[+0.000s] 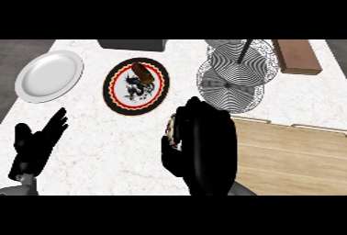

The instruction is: Pick the cupcake from the tray and place it in the tiered basket

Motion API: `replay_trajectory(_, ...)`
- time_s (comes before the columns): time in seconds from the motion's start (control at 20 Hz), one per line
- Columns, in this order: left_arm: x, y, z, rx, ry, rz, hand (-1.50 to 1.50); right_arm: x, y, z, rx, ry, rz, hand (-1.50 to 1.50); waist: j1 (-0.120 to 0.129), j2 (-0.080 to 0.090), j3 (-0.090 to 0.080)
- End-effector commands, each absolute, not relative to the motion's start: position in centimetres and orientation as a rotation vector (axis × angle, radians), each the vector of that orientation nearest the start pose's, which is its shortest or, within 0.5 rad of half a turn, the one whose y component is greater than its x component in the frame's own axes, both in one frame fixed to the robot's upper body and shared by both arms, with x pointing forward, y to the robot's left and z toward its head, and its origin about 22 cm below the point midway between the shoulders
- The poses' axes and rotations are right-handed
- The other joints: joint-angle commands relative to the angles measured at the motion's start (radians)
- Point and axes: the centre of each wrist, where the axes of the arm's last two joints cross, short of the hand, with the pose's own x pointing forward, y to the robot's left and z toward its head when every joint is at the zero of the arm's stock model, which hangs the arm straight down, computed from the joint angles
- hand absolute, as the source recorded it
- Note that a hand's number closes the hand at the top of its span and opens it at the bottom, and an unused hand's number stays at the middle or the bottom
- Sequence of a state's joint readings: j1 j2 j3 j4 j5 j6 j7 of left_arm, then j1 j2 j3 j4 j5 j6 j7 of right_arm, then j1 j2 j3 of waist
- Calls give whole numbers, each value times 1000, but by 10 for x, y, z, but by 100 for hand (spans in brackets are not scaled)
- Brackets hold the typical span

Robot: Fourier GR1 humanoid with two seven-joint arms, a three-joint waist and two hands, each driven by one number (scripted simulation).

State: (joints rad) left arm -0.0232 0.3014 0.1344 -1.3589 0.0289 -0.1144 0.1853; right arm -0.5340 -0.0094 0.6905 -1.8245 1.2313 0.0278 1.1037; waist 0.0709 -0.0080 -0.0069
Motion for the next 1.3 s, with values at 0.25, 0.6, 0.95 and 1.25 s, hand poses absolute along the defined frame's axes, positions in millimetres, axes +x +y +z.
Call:
replay_trajectory(0.25, 250, 339, -15, 256, -1219, -118, 0, 255, 16, 196, -1151, -1576, 486, 150, -12, 14, 4)
replay_trajectory(0.6, 240, 347, -17, 246, -1218, -107, 0, 333, 16, 232, -1223, -1586, 479, 150, -26, 18, 5)
replay_trajectory(0.95, 231, 334, -22, 244, -1206, -111, 0, 374, -11, 217, -1018, -1691, 287, 150, -20, 22, 7)
replay_trajectory(1.25, 231, 345, -21, 257, -1208, -85, 0, 415, -23, 214, -980, -1710, 288, 150, -31, 20, 6)
